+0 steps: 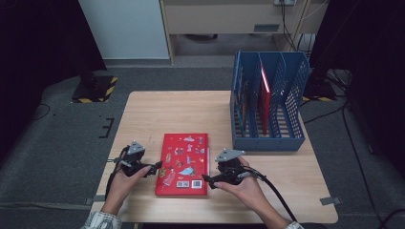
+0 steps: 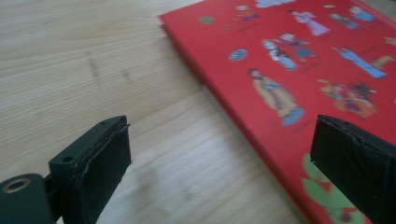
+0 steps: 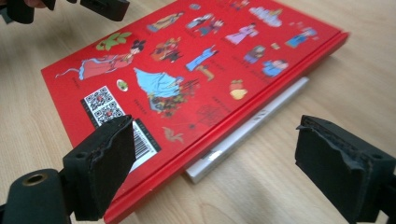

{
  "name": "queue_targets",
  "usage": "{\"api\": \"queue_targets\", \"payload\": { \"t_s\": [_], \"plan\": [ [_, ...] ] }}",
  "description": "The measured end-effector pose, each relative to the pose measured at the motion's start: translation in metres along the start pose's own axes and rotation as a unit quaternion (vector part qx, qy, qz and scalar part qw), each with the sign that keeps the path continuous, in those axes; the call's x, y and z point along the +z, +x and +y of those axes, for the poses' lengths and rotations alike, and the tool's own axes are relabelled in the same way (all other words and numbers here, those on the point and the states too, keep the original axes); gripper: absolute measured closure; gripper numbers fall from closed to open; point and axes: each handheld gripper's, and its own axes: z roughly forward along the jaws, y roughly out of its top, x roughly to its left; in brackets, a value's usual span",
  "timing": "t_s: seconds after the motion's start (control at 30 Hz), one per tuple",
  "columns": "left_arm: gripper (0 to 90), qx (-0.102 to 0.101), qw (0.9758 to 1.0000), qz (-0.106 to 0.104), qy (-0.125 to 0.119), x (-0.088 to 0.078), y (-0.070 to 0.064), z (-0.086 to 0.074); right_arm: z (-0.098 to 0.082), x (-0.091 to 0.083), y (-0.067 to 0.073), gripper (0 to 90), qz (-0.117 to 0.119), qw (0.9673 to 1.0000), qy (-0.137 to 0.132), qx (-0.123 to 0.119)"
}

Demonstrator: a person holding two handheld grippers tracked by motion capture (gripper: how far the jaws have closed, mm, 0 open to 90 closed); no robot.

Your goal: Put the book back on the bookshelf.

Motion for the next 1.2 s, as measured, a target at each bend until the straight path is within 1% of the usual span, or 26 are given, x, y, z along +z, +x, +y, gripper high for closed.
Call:
{"api": "queue_targets", "payload": {
  "t_s": [0.07, 0.13, 0.17, 0.2, 0.27, 0.3, 0.33, 0.4, 0.43, 0.5, 0.6, 0.7, 0.8, 0.93, 1.0, 1.07, 1.2],
  "plan": [
    [4.9, 0.012, 0.9999, -0.004, 0.009, 0.004, -0.004, 0.001, -0.002, 0.005, 0.003, 11.7, 0.006, 1.0, 0.008, -0.001],
    [4.9, 0.02, 0.9996, -0.008, 0.017, 0.008, -0.008, 0.002, -0.005, 0.01, 0.006, 11.3, 0.012, 0.9998, 0.017, -0.006],
    [4.9, 0.023, 0.9995, -0.01, 0.021, 0.01, -0.009, 0.001, -0.006, 0.012, 0.008, 11.0, 0.015, 0.9997, 0.021, -0.004],
    [4.8, 0.028, 0.9993, -0.01, 0.024, 0.011, -0.01, 0.001, -0.007, 0.014, 0.01, 10.6, 0.016, 0.9995, 0.025, -0.006],
    [4.6, 0.031, 0.9991, -0.012, 0.026, 0.012, -0.012, 0.002, -0.01, 0.019, 0.012, 9.4, 0.013, 0.9992, 0.036, -0.013],
    [4.5, 0.029, 0.9992, -0.015, 0.026, 0.013, -0.013, 0.002, -0.011, 0.02, 0.012, 8.5, 0.012, 0.999, 0.04, -0.015],
    [4.4, 0.028, 0.9991, -0.016, 0.026, 0.013, -0.013, 0.002, -0.012, 0.021, 0.013, 8.4, 0.013, 0.999, 0.043, -0.011],
    [4.4, 0.032, 0.9991, -0.013, 0.026, 0.014, -0.013, 0.002, -0.014, 0.023, 0.013, 8.3, 0.01, 0.9988, 0.046, -0.011],
    [4.4, 0.03, 0.9992, -0.014, 0.023, 0.014, -0.013, 0.003, -0.015, 0.024, 0.012, 8.0, 0.013, 0.9987, 0.047, -0.012],
    [4.4, 0.024, 0.9994, -0.017, 0.017, 0.015, -0.012, 0.004, -0.016, 0.024, 0.013, 8.0, 0.016, 0.9988, 0.045, -0.007],
    [4.3, 0.028, 0.9993, -0.016, 0.018, 0.016, -0.013, 0.004, -0.018, 0.024, 0.014, 8.0, 0.012, 0.9991, 0.04, -0.011],
    [4.2, 0.027, 0.9993, -0.019, 0.018, 0.017, -0.014, 0.004, -0.019, 0.025, 0.013, 7.9, 0.014, 0.9991, 0.04, -0.001],
    [4.0, 0.029, 0.9992, -0.017, 0.02, 0.018, -0.014, 0.004, -0.019, 0.025, 0.014, 7.9, 0.01, 0.9992, 0.038, -0.013],
    [3.7, 0.03, 0.9992, -0.02, 0.019, 0.018, -0.014, 0.004, -0.021, 0.025, 0.014, 7.9, 0.013, 0.9992, 0.036, -0.009],
    [3.2, 0.027, 0.9992, -0.023, 0.016, 0.019, -0.015, 0.005, -0.022, 0.026, 0.014, 7.9, 0.011, 0.9992, 0.036, -0.014],
    [3.0, 0.025, 0.9992, -0.028, 0.011, 0.019, -0.014, 0.006, -0.023, 0.027, 0.014, 7.8, 0.011, 0.9991, 0.038, -0.011],
    [1.5, 0.021, 0.9992, -0.035, 0.001, 0.019, -0.014, 0.007, -0.024, 0.029, 0.015, 7.7, 0.007, 0.9988, 0.044, -0.021]
  ]
}}
